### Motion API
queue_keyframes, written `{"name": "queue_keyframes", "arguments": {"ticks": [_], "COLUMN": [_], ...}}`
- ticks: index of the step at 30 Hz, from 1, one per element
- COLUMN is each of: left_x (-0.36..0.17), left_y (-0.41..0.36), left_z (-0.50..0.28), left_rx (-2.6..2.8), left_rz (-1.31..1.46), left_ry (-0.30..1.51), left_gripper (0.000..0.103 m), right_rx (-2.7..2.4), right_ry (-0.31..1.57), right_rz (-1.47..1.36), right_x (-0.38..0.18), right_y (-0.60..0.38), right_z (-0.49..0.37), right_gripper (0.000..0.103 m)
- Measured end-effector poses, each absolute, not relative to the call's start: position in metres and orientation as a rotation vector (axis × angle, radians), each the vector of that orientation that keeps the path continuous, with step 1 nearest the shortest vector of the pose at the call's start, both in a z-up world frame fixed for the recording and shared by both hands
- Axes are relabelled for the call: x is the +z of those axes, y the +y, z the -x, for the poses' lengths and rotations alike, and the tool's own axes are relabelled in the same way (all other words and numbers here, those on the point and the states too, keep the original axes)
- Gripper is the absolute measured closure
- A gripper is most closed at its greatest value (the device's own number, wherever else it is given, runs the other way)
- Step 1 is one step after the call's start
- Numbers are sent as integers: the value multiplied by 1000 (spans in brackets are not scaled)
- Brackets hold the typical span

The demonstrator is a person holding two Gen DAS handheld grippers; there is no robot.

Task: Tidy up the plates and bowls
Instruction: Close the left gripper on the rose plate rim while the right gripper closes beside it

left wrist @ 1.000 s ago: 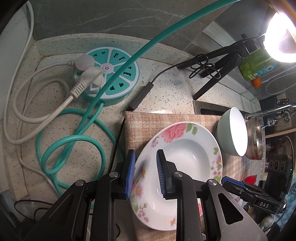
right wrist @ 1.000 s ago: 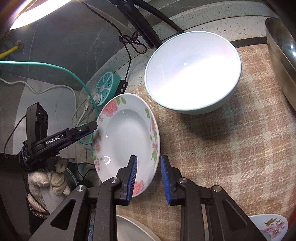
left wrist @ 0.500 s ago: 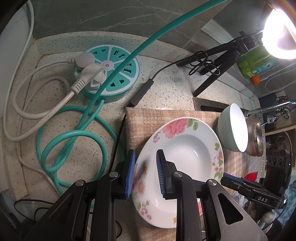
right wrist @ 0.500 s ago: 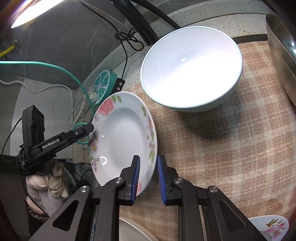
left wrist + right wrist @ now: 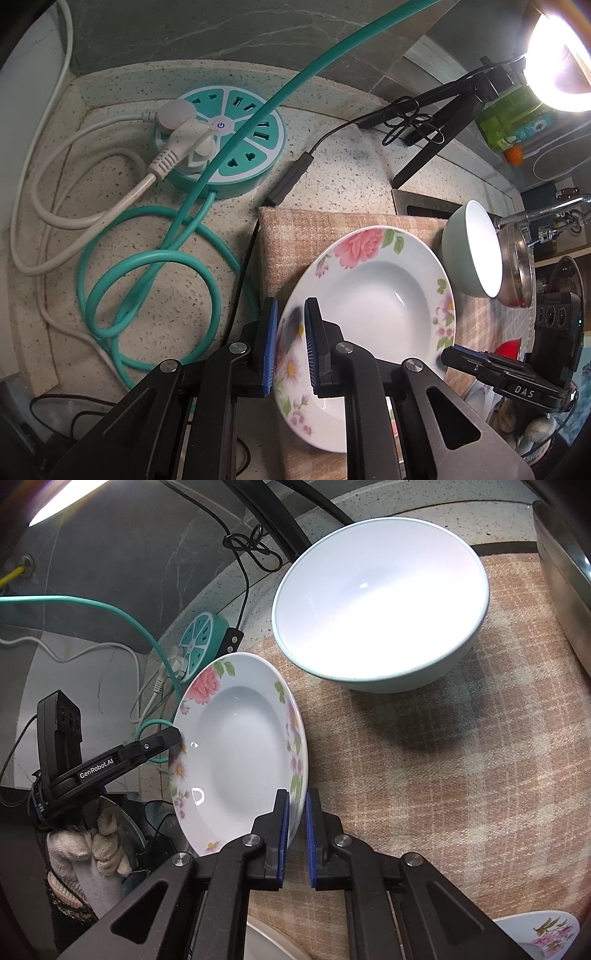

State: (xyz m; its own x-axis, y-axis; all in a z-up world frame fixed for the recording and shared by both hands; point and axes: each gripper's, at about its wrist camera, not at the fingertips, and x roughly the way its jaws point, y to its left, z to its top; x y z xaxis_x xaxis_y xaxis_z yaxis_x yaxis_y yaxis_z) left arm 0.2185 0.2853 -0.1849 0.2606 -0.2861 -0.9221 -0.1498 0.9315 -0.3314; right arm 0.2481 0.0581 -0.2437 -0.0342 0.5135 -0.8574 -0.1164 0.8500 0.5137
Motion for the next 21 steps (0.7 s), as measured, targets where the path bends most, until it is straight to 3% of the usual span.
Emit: {"name": "queue_keyframes", "arguments": {"ticks": [21], "left_x": [-182], "left_y": [278], "left_z": [-210], "left_rx": [-110], "left_rz": [447], "left_ry": [1303], "left_gripper": [90], "right_rx": [503], "right_ry": [1537], "right_rz": [-396], "right_x": [-238], "right_y": [40], "right_z": [-241], "right_gripper": [95]}}
